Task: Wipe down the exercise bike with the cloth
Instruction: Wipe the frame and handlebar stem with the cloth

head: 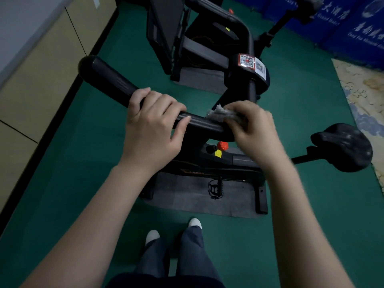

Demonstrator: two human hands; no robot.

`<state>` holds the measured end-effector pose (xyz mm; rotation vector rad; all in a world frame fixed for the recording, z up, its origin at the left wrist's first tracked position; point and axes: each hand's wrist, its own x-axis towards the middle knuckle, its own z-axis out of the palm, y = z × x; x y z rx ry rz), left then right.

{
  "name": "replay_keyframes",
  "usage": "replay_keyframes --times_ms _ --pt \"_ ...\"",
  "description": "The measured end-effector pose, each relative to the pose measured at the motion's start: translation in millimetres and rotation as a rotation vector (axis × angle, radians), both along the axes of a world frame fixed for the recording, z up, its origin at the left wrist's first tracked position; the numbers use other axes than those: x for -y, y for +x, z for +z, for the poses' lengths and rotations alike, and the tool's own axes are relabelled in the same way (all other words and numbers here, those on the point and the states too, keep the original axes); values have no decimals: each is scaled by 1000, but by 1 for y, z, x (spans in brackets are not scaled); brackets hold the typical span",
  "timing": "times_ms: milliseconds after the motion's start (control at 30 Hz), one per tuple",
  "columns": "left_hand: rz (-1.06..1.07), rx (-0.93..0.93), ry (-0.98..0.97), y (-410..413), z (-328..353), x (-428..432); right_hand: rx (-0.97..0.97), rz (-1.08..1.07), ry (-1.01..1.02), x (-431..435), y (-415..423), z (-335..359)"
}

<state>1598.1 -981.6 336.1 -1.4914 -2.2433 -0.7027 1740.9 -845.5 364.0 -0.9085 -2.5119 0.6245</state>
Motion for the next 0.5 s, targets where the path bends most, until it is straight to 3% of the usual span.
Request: replay_keyframes --times_ms 133,300,400,500 --pt "62 8 17 11 2 -9 -427 -183 93 39 1 -36" --pt "35 48 2 29 -2 -26 -853 -545 -40 46 -8 -56" --pt "49 42 2 32 -6 -29 -1013 -663 -222 41 -14 -53" --pt "60 20 13 31 -7 -28 -1049 -689 -298 58 -14 -55"
